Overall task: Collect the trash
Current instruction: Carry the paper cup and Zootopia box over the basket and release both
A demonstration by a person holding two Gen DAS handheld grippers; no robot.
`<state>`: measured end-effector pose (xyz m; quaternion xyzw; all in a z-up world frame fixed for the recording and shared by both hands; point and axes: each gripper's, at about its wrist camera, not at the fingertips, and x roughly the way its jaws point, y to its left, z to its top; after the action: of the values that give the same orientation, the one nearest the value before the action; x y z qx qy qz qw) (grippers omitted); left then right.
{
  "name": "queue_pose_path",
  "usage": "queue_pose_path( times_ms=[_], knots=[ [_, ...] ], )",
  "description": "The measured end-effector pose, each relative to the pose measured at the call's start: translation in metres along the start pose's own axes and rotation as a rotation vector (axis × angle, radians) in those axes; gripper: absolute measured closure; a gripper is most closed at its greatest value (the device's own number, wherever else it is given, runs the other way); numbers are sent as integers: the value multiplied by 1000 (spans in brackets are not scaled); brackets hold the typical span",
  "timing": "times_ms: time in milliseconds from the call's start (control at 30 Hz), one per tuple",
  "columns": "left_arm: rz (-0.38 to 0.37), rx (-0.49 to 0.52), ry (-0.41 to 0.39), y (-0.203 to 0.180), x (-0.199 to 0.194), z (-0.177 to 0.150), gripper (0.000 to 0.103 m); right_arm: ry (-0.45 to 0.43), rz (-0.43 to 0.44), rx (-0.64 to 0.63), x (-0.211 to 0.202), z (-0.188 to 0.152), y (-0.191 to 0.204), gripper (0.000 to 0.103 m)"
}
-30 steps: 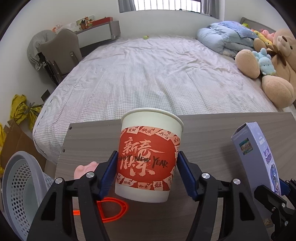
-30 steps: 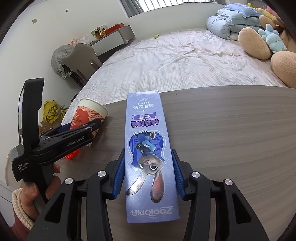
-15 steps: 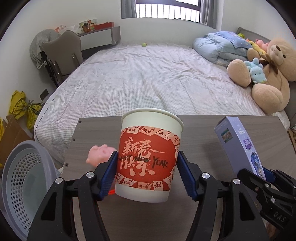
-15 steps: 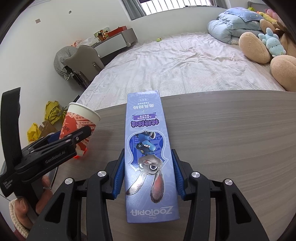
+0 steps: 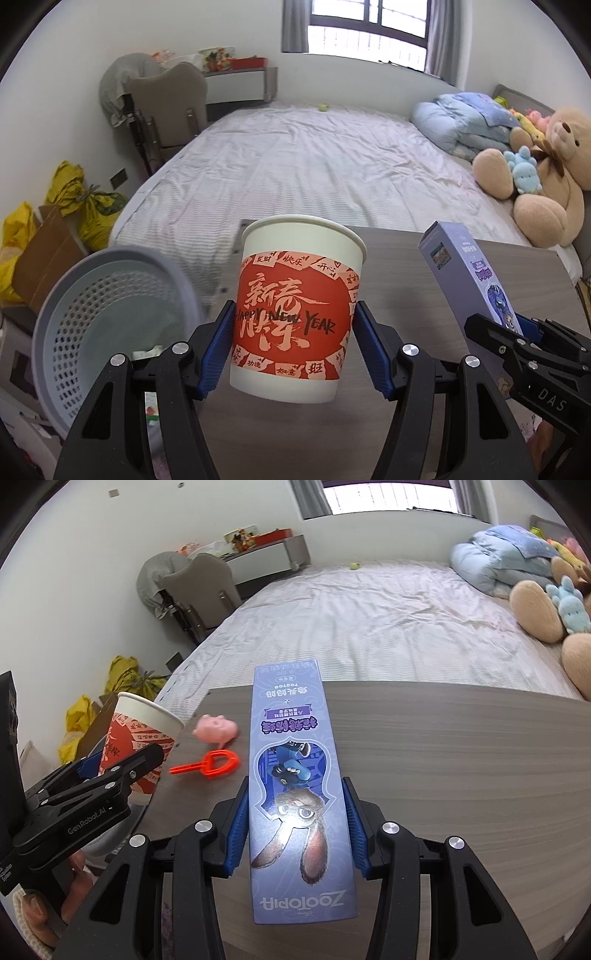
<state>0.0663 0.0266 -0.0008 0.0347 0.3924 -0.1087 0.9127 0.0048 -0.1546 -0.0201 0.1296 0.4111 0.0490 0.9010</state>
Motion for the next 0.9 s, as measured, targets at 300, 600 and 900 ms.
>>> queue_pose_path(
  times_ms=[300, 600, 900],
  knots=[
    [105, -121, 1, 77, -21, -25, 41, 38, 77, -120, 24, 4, 75, 58],
    [203, -201, 22, 139, -29, -44, 41, 65, 166, -231, 51, 10, 147, 58],
    [235, -254, 34, 175, -27, -45, 41, 102, 214, -292, 74, 16, 192, 58]
  ],
)
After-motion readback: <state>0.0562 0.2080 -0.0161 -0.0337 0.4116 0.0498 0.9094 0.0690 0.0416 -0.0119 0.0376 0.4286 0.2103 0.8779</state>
